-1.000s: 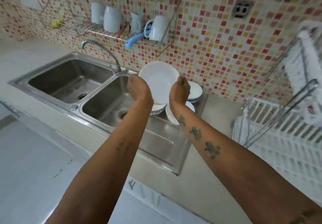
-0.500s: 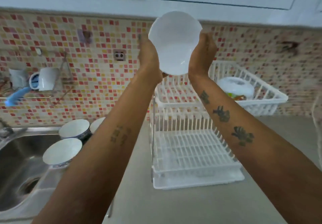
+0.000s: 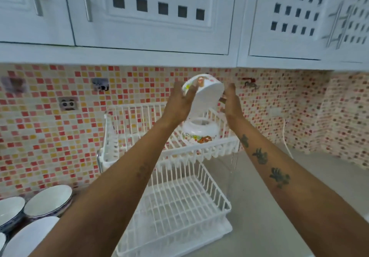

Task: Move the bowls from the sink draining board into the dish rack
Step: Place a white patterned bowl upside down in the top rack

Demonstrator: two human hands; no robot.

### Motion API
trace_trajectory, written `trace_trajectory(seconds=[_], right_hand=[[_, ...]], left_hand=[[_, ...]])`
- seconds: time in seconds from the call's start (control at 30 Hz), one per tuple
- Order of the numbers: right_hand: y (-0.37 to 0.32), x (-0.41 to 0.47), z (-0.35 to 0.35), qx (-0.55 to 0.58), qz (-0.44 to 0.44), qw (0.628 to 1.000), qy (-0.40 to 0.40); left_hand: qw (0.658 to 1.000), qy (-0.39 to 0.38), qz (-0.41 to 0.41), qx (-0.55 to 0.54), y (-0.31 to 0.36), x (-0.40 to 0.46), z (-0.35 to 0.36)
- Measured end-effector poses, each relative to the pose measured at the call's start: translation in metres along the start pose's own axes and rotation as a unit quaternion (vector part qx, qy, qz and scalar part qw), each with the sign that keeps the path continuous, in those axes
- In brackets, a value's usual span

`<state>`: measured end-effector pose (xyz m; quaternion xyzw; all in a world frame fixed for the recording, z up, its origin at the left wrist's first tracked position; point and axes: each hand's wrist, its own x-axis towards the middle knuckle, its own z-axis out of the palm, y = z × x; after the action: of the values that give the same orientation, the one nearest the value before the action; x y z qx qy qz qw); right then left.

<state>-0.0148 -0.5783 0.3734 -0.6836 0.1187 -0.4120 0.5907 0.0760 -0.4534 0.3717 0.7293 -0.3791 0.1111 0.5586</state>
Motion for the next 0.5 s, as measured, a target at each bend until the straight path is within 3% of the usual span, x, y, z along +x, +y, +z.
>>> trace_trajectory(seconds=[0.07,0.13,0.33,0.5], right_hand=[[0.003,0.002,-0.002,0.0,0.021,1.0,-0.003],[0.013,0.01,-0.002,-0.035,0.027,0.999,-0.002],[0.042,0.016,0.001,-0.125,0.006,0.992,-0.008],[0.049,0.019,0.005,-0.126,0.02,0.992,-0.023]], left_hand=[[0.992,-0.041,0.067,0.103,-0.009,0.001,0.01],[0.98,-0.078,0.081,0.163,-0.017,-0.001,0.02],[0.968,-0.096,0.098,0.211,-0.037,-0.009,0.035],[0.954,-0.11,0.09,0.263,-0.046,-0.008,0.034]])
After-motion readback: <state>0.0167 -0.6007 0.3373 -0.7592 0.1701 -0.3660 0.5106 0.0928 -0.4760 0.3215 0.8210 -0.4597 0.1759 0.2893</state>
